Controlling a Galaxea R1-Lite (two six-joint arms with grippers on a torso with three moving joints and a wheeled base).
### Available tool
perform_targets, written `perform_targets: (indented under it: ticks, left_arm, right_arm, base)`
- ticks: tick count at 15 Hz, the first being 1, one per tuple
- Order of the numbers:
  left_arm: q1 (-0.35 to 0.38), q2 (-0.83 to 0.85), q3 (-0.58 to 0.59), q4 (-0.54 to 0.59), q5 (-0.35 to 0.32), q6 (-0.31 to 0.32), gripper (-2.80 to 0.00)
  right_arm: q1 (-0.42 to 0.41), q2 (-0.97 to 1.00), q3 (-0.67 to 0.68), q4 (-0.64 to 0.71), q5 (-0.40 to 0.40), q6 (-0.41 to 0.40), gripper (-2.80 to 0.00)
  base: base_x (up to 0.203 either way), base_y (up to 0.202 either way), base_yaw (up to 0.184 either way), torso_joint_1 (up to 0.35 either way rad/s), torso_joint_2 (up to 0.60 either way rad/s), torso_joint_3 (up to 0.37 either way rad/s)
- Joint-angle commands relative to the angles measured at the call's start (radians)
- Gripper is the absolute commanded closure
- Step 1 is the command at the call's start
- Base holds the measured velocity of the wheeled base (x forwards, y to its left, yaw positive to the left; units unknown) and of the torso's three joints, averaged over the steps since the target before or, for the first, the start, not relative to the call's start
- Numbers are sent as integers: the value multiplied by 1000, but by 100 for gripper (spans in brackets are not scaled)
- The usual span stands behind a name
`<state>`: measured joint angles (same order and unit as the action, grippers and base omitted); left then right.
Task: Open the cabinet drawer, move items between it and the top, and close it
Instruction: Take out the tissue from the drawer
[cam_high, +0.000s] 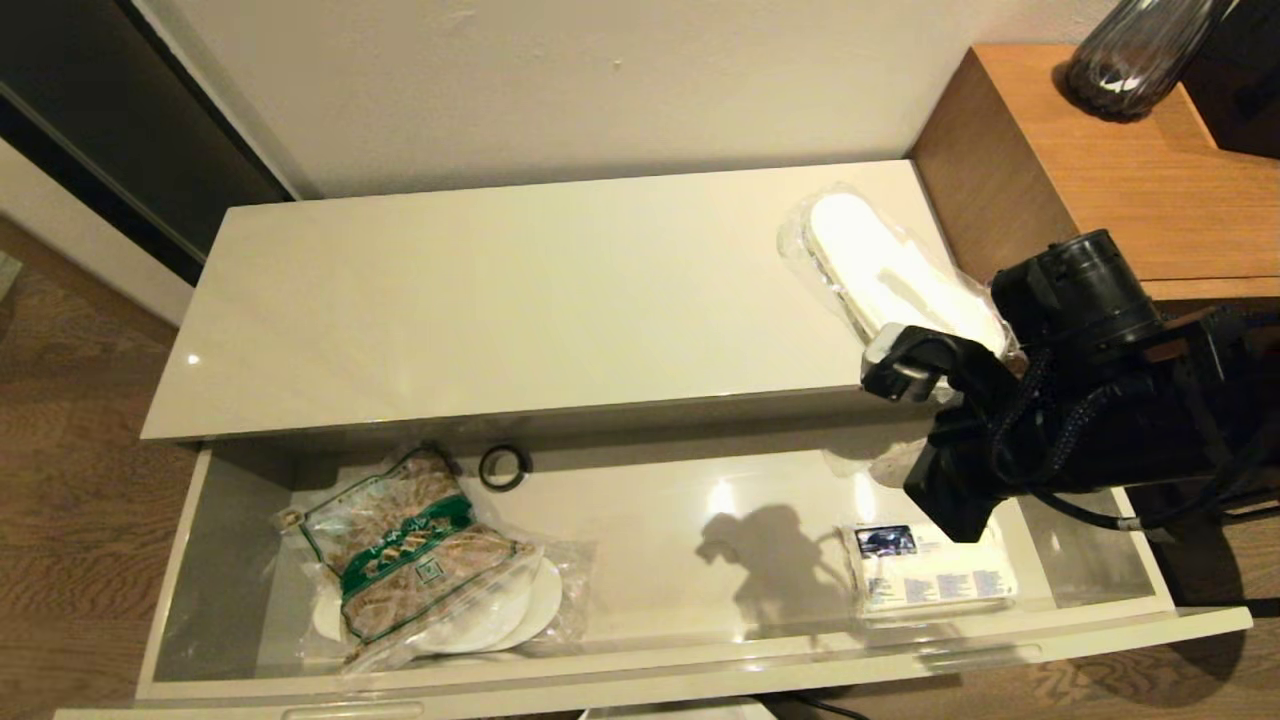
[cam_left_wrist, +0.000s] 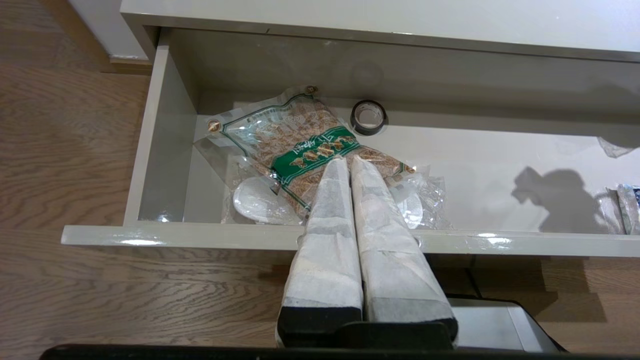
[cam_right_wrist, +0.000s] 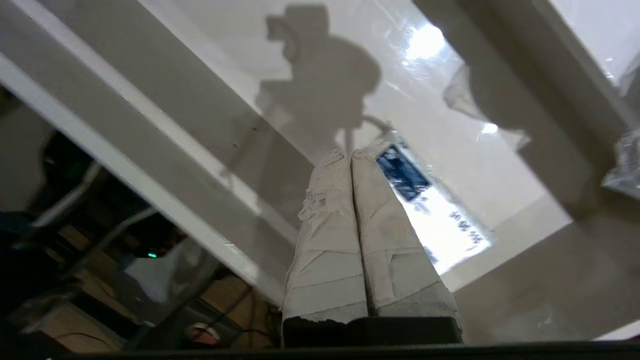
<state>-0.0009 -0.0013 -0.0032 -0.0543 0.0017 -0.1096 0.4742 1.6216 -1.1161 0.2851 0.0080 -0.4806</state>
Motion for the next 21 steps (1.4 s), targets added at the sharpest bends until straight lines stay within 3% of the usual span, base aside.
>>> perform_targets:
  ticks: [1,5,7,13,18,21]
  left_arm:
    - [-1,1,1,-1,1,-1,0]
    - [-1,1,0,-1,1,-1,0]
    - [-1,1,0,-1,1,-1,0]
    - [-1,1,0,-1,1,-1,0]
    - [-1,1,0,-1,0,-1,0]
    - [-1,1,0,-1,0,-1,0]
  right_arm:
    - [-35,61,-34,0,34,-45,0]
    - [-61,154,-97,18,27,-51,0]
    - [-68,216,-120,21,-25,-48,0]
    - [-142,298,-69,15,-55,-88,0]
    - [-316,345,6,-57,-67,-359,0]
    - [-428,337,109,-246,46,-620,0]
  base:
    - [0,0,0,0,0,0]
    - [0,0,0,0,0,0]
    - [0,0,0,0,0,0]
    - [0,0,0,0,0,0]
    - [0,0,0,0,0,0]
    - [0,0,0,0,0,0]
